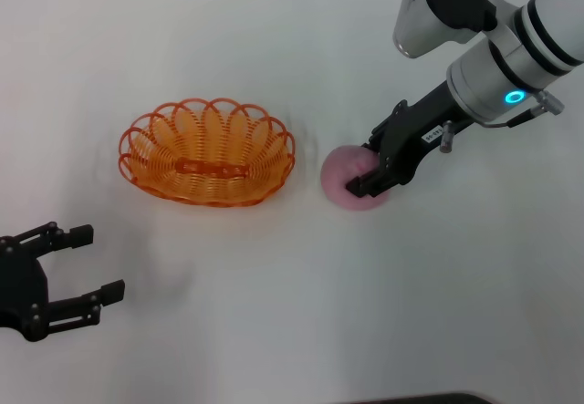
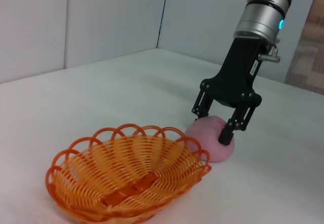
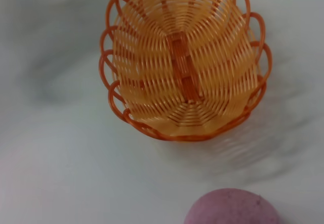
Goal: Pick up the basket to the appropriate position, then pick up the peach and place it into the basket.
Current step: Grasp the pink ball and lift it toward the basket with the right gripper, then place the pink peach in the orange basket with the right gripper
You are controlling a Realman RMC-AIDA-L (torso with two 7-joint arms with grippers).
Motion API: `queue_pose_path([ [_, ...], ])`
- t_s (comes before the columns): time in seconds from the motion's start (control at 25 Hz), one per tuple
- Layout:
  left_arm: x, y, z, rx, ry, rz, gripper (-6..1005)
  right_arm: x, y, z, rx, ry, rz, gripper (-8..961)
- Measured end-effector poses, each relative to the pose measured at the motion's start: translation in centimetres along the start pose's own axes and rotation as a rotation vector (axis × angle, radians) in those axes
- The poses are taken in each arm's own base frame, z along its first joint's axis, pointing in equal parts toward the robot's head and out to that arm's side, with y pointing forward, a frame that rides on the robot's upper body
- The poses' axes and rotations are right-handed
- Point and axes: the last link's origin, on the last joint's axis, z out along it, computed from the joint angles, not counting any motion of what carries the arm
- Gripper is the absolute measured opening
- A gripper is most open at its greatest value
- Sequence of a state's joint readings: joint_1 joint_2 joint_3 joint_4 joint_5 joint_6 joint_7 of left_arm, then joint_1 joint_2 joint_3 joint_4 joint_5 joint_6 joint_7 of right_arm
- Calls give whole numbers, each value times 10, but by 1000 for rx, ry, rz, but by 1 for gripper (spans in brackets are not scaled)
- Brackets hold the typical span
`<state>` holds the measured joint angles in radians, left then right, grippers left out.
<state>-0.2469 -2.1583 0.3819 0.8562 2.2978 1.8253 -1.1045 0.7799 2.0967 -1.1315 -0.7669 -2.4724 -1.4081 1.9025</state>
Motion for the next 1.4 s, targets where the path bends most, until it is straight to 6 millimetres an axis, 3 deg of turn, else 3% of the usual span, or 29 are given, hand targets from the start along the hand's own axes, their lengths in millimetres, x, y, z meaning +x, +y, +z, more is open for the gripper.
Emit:
queue_pose_path([
  [0.32, 0, 0, 0, -2, 0, -1, 841, -2, 0, -1, 5, -10, 0, 478],
  [0.56, 0, 0, 1, -4, -1, -1, 841, -4, 2, -4, -15, -22, -2, 488],
  [1.0, -1, 1, 0, -5, -5, -1, 842, -15, 15, -39, -91, -104, -20, 487],
  [1.4, 3, -2, 2, -8, 1, 7, 842, -18, 21, -42, -138, -121, -38, 492],
])
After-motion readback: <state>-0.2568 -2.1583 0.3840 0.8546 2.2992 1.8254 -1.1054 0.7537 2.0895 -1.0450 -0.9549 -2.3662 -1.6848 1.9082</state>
